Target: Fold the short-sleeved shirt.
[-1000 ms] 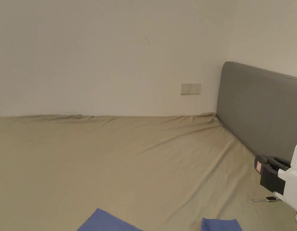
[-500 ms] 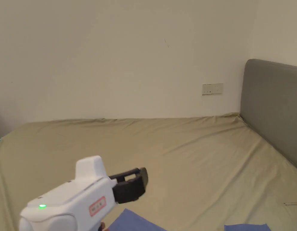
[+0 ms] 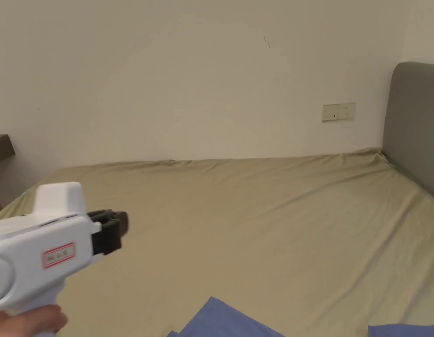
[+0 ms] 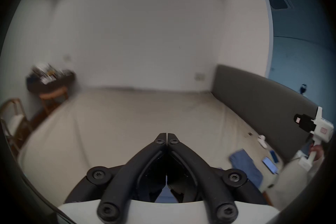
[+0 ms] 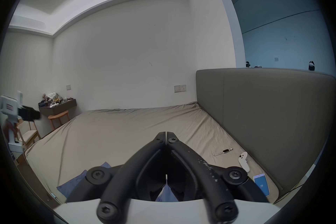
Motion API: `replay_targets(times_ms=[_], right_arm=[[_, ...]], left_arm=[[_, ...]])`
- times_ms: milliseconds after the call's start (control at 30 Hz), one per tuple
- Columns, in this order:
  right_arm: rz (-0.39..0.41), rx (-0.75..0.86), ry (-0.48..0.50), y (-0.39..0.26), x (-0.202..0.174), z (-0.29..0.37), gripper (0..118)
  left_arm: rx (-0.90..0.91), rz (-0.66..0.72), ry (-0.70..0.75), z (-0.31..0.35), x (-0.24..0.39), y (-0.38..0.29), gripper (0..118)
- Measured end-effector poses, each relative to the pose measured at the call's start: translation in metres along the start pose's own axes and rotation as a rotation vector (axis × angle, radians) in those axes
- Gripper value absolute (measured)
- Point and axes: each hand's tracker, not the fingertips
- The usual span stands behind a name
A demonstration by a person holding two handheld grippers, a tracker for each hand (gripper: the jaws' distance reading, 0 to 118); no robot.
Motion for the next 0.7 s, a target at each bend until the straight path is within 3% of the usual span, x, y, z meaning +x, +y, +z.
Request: replay_targets(times_ms=[167,267,300,367,400,633,700], right_arm=[[-0.001,-0.087,-0.025,-0.028,0.001,-0.036,1],[-0.006,-0.144,-0.054,-0.048,0.007,-0.057,1],[-0.007,-0.162,-0.063,-0.054,0.009,-0.063,1],[-0.010,-0.208,-0.099,-0.066,0.015,-0.078,1],[-0.014,-0.215,-0.101,-0.070,0.017,-0.084,1],[0.010,-0.312,-0.120,-0.103,0.023,-0.122,1],[-0.016,-0.331,-0.116,-0.108,0.025,-0.124,1]], left_arm=[[-0.343,0.108,-0.132,-0.196,-0.029,-0.033,0],[-0.452,0.052,-0.146,-0.295,-0.037,-0.063,1],[-0.492,0.056,-0.168,-0.323,-0.040,-0.071,21],[-0.550,0.093,-0.156,-0.374,-0.046,-0.089,110],[-0.579,0.067,-0.142,-0.392,-0.045,-0.098,117],[-0.701,-0.083,-0.101,-0.497,-0.030,-0.162,114],[-0.731,-0.096,-0.084,-0.490,-0.032,-0.159,111]])
